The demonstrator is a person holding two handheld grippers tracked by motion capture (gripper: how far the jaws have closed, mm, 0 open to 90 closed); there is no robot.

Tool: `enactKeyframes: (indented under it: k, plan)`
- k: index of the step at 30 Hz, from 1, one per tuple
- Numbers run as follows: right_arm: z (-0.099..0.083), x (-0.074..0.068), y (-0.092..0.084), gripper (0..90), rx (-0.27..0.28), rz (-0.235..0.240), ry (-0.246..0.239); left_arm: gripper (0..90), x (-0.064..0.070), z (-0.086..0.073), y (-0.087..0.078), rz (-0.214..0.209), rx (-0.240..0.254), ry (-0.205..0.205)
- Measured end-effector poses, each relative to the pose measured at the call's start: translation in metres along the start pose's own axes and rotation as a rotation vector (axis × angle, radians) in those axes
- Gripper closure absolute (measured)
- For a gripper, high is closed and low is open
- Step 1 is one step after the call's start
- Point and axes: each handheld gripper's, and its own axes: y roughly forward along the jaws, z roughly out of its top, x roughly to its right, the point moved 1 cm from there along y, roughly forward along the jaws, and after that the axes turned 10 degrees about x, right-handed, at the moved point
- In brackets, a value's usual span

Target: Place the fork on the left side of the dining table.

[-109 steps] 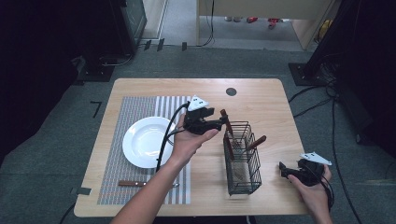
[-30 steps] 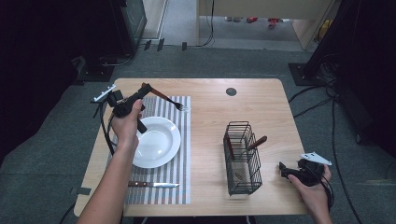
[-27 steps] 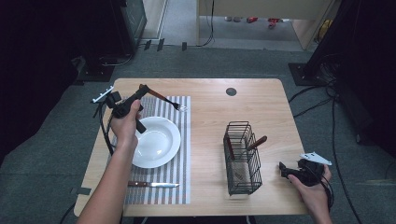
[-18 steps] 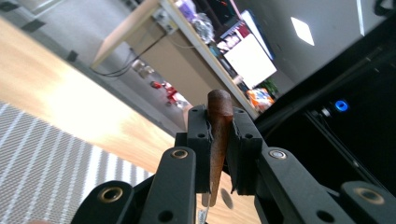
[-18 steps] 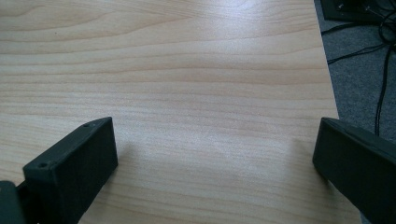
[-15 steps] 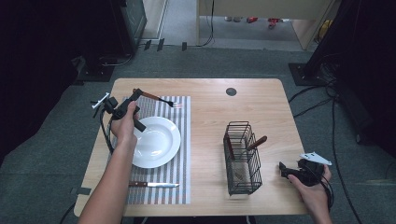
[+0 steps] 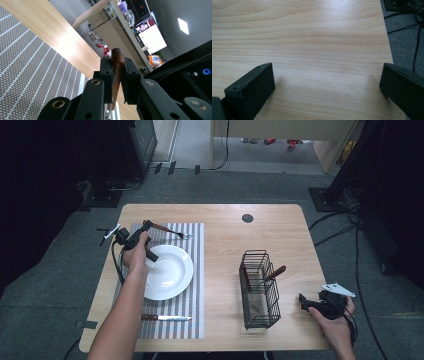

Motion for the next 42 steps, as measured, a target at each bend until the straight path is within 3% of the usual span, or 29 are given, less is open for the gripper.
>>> enactKeyframes:
  k: [2,4,5,6,7,12,17,22,23,25,30,33,34,38,40,42]
  plan:
    - [0.0,0.0,0.0,0.0,0.001,0.001,-0.001,81.5,-0.001,0.0,0.001,0.002,-0.002,0.0]
    - [0.0,0.0,0.0,0.0,0.0,0.0,0.0,74.4,-0.002,0.0,0.003,0.019,-0.02,0.019]
    - [0.0,0.0,0.0,0.0,0.0,0.0,0.0,68.7,-0.003,-0.001,0.005,0.057,-0.061,0.086]
    - [0.0,0.0,0.0,0.0,0.0,0.0,0.0,65.0,-0.003,-0.001,0.005,0.057,-0.061,0.086]
    - [0.0,0.0,0.0,0.0,0.0,0.0,0.0,63.7,-0.004,-0.001,0.007,0.069,-0.067,0.129]
    - [0.0,0.0,0.0,0.0,0.001,0.001,-0.001,56.7,-0.007,0.002,0.01,0.12,-0.086,0.136]
    - [0.0,0.0,0.0,0.0,0.001,0.001,-0.001,41.8,-0.012,0.002,0.016,0.159,-0.131,0.141]
    - [0.0,0.0,0.0,0.0,0.001,0.001,-0.001,31.2,-0.012,0.001,0.025,0.198,-0.218,0.213]
    - [0.0,0.0,0.0,0.0,0.001,0.001,-0.001,30.8,-0.012,0.001,0.025,0.198,-0.218,0.213]
    - [0.0,0.0,0.0,0.0,0.0,0.0,0.0,30.4,-0.012,0.0,0.029,0.246,-0.255,0.248]
    - [0.0,0.0,0.0,0.0,0.0,0.0,0.0,22.7,-0.012,-0.002,0.036,0.318,-0.326,0.319]
    - [0.0,0.0,0.0,0.0,0.0,0.0,0.0,20.4,-0.011,-0.002,0.038,0.323,-0.333,0.329]
    - [0.0,0.0,0.0,0.0,0.001,0.001,-0.001,20.4,-0.008,0.0,0.039,0.332,-0.337,0.361]
    - [0.0,0.0,0.0,0.0,0.0,0.0,0.0,20.6,-0.005,0.003,0.038,0.327,-0.339,0.395]
    - [0.0,0.0,0.0,0.0,0.0,0.0,0.0,24.7,-0.003,0.005,0.036,0.317,-0.334,0.417]
    - [0.0,0.0,0.0,0.0,0.0,0.0,0.0,30.9,-0.002,0.007,0.033,0.296,-0.352,0.411]
